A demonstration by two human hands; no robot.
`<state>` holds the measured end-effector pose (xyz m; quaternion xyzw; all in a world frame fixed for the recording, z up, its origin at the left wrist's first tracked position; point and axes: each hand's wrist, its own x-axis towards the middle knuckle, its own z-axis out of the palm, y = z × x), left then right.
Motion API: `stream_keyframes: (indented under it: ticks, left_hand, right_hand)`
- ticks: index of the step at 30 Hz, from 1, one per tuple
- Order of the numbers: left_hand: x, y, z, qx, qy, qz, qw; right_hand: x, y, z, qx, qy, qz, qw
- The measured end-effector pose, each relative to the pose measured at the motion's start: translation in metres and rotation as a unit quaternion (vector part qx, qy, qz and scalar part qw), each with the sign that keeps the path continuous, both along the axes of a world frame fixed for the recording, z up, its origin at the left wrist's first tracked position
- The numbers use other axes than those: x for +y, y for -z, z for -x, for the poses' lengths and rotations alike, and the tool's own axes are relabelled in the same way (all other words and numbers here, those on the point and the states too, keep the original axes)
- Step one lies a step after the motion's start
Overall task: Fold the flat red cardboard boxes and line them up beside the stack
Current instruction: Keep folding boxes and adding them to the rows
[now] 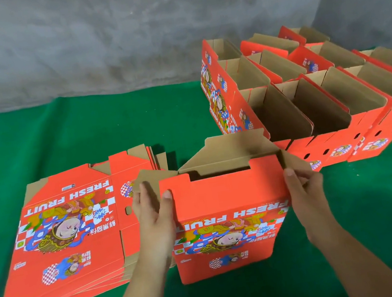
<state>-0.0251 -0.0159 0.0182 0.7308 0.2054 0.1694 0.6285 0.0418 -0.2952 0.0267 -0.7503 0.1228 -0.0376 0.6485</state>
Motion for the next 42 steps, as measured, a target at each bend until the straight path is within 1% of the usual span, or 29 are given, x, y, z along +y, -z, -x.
stream_keyframes:
  ticks: [1, 2, 4, 5, 8, 9, 11, 12, 15, 18, 21, 25, 29, 31, 34, 38, 40, 42]
  left_hand:
    - [-0.003, -0.001, 0.000, -0.018, -0.010, -0.002, 1.000]
    - [-0.004, -0.001, 0.000, -0.046, -0.011, -0.025, 0.999]
    - [-0.003, -0.005, -0.001, -0.104, 0.014, -0.081, 0.991]
    - [-0.002, -0.008, -0.001, -0.115, 0.028, -0.089, 0.989]
    - [0.006, -0.010, -0.004, -0.104, 0.043, -0.063, 0.992]
    - [0.010, -0.011, -0.005, -0.097, 0.060, -0.067, 0.991]
    - [0.019, -0.016, -0.010, -0.101, 0.097, -0.123, 0.982]
    - [0.023, -0.019, -0.013, -0.113, 0.116, -0.123, 0.979]
    - [0.031, -0.029, -0.021, -0.169, 0.164, -0.005, 0.972]
    - [0.030, -0.035, -0.026, -0.194, 0.204, 0.055, 0.958]
    - [0.025, -0.041, -0.032, -0.176, 0.236, 0.055, 0.954]
    - [0.025, -0.058, -0.041, -0.174, 0.253, 0.082, 0.948]
    - [0.030, -0.066, -0.039, -0.161, 0.281, -0.027, 0.946]
    - [0.030, -0.070, -0.036, -0.140, 0.312, -0.104, 0.934]
    - [0.030, -0.078, -0.036, -0.098, 0.344, -0.225, 0.906]
    - [0.032, -0.087, -0.041, -0.045, 0.349, -0.286, 0.891]
    - [0.025, -0.084, -0.045, -0.033, 0.342, -0.311, 0.886]
    - [0.010, -0.077, -0.045, -0.013, 0.298, -0.307, 0.904]
  right_hand:
    - [0.000, -0.002, -0.002, -0.003, 0.016, -0.004, 1.000]
    - [0.000, -0.004, -0.003, -0.005, 0.028, -0.010, 1.000]
    - [0.002, -0.005, -0.004, -0.012, 0.037, -0.008, 0.999]
    - [0.002, -0.005, -0.002, -0.021, 0.030, 0.002, 0.999]
    - [-0.001, -0.008, 0.004, -0.082, -0.023, 0.073, 0.994]
    - [-0.003, -0.010, 0.006, -0.102, -0.049, 0.104, 0.988]
    - [-0.008, -0.015, 0.008, -0.114, -0.090, 0.147, 0.978]
    - [-0.011, -0.017, 0.010, -0.114, -0.105, 0.165, 0.974]
    - [-0.016, -0.020, 0.014, -0.146, -0.181, 0.227, 0.946]
    - [-0.017, -0.020, 0.015, -0.177, -0.248, 0.271, 0.913]
    - [-0.018, -0.016, 0.012, -0.210, -0.247, 0.322, 0.890]
    - [-0.022, -0.009, 0.012, -0.217, -0.253, 0.315, 0.889]
    - [-0.022, -0.008, 0.013, -0.197, -0.244, 0.285, 0.906]
    - [-0.020, -0.007, 0.018, -0.175, -0.228, 0.279, 0.916]
    - [-0.022, -0.007, 0.026, -0.148, -0.176, 0.287, 0.930]
    - [-0.027, -0.015, 0.034, -0.145, -0.102, 0.275, 0.945]
    - [-0.028, -0.017, 0.040, -0.156, -0.113, 0.288, 0.938]
    - [-0.026, -0.017, 0.044, -0.173, -0.143, 0.304, 0.926]
